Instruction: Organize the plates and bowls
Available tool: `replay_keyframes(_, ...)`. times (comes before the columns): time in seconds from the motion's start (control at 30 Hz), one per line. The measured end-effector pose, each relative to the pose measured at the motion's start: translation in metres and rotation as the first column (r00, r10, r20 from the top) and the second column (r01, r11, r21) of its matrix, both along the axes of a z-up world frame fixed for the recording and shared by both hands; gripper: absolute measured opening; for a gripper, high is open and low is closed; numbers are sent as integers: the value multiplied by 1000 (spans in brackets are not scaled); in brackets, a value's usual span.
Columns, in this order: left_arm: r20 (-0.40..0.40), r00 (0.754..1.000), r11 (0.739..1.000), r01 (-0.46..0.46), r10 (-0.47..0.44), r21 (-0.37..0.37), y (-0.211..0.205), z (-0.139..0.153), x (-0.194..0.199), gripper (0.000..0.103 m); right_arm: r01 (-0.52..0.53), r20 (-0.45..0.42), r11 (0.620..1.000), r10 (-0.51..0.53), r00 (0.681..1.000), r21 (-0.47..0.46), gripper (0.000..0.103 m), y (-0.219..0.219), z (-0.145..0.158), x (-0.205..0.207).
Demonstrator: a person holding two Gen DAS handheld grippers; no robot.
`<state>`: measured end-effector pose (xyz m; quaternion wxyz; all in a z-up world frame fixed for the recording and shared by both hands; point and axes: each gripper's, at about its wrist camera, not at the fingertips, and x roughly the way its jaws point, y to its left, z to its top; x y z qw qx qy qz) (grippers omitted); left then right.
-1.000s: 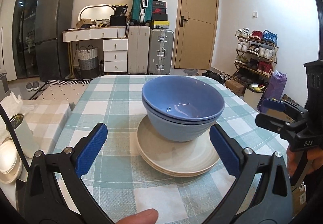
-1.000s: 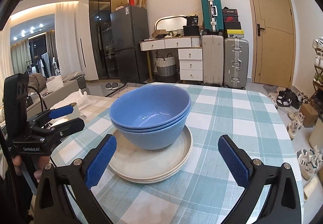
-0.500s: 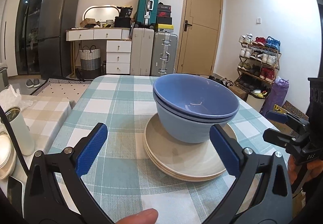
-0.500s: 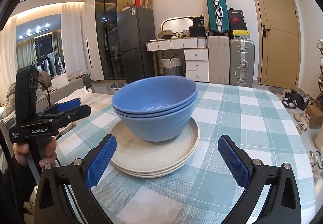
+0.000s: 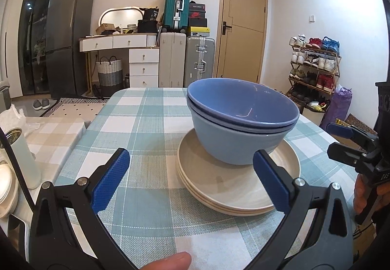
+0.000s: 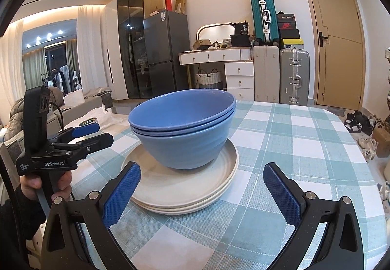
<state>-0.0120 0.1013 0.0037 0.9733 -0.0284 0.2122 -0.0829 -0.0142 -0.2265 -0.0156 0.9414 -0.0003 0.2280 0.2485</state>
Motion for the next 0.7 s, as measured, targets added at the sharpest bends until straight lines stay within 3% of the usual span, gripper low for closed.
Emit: replay_keyframes(0.7,27,1000,1000,0,1,-17,4,-11,12,101,-32,38,999,31,999,8,102,-1,-3,-2)
